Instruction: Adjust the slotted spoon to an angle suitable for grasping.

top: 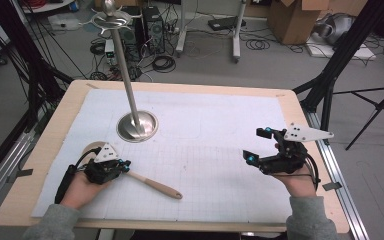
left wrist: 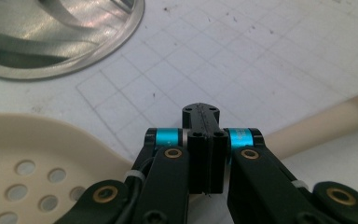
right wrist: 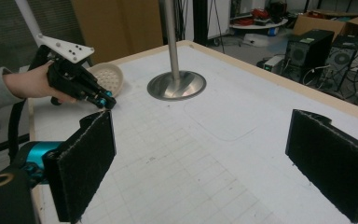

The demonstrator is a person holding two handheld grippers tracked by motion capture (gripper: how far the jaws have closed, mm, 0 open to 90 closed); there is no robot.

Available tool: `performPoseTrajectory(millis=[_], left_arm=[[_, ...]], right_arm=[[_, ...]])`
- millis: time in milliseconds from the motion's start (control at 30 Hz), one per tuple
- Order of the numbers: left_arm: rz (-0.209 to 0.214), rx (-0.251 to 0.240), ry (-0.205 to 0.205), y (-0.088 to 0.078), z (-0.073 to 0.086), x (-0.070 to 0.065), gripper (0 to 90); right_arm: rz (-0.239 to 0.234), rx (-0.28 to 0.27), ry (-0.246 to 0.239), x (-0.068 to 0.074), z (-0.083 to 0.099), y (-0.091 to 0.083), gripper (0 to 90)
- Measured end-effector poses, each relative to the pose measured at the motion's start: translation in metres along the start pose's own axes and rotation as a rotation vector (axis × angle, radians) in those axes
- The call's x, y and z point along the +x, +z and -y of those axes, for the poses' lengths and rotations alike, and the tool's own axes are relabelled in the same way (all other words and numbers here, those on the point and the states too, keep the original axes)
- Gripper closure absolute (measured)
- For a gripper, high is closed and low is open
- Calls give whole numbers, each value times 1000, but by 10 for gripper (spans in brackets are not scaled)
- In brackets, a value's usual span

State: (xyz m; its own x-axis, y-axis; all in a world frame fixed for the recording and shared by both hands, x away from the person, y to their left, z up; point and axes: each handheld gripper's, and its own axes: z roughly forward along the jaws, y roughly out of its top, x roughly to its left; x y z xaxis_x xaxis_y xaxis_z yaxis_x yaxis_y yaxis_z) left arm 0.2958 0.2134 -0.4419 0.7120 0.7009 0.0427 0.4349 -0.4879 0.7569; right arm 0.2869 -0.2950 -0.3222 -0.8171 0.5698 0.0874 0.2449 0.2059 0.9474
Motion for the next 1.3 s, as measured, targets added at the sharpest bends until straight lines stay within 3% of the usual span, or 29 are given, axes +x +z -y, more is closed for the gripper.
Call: performPoseTrajectory(millis=[133, 433, 600, 733, 867, 967, 1100, 1300], left_arm=[[-2, -4, -15, -8, 7, -2, 897], [5, -19, -4, -21, 21, -6, 897], [3, -22, 6, -21, 19, -6, 897], [58, -103, 25, -29, 12, -10, 897], [136, -175, 21, -32, 4, -23, 897], [181, -177, 51, -26, 1, -36, 896], [237, -171, 60, -16, -3, -50, 896], [279, -149, 95, -10, -5, -65, 896]], right_arm=[[-11, -3, 2, -2, -2, 5, 72], [-25, -39, 7, -5, -10, 14, 73], [-36, -36, 3, -5, -13, 20, 72], [-33, -23, 4, -5, -12, 22, 73], [-32, -27, 3, -5, -12, 20, 72], [-31, -27, 6, -4, -12, 18, 73], [-33, -31, 4, -4, -12, 18, 72], [-40, -20, 3, -3, -12, 20, 72]])
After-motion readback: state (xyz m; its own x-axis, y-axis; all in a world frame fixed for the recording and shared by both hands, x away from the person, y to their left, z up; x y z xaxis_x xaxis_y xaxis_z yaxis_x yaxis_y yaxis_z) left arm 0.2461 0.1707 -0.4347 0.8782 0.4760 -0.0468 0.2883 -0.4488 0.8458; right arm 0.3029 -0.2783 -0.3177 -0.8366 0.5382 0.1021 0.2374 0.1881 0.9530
